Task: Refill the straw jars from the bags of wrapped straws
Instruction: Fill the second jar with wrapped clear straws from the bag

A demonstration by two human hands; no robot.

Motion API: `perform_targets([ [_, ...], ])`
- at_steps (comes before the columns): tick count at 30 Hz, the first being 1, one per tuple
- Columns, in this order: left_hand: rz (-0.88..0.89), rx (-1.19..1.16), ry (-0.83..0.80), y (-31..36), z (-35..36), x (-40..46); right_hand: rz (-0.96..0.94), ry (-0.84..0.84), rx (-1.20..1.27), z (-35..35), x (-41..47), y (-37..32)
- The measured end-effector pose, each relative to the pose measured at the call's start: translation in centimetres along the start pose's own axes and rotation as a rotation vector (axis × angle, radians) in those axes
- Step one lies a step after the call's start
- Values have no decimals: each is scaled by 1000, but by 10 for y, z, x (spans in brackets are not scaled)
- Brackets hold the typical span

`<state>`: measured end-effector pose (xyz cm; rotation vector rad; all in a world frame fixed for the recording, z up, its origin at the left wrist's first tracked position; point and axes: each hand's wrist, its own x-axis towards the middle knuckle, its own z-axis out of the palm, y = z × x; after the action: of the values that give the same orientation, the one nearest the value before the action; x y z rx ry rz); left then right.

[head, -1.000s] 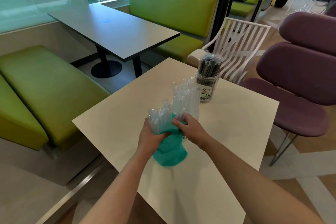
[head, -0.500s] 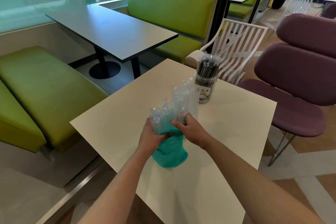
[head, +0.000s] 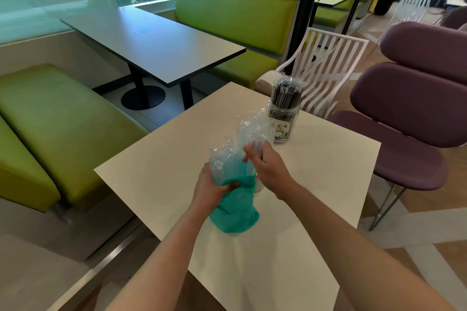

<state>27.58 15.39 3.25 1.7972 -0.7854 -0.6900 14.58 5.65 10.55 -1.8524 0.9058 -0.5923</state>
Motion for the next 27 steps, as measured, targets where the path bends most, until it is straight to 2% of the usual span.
perform_targets([
  [4,-12,19,20,2,2,0,-61,51,-105,-14,11,-14],
  [7,-5,34,15,3,3,0,-43,48,-66,-20,19,-18],
  [11,-8,32,-1,2,4,0,-45,99,-161,-17,24,-12],
  [16,-4,43,-26,3,6,-1,-14,65,-3,-9,26,-20],
  [24,-6,61,18,5,1,-2,14,121,43,-7,19,-19],
  [27,-19,48,28,6,0,-3,-36,192,0,-19,21,-33],
])
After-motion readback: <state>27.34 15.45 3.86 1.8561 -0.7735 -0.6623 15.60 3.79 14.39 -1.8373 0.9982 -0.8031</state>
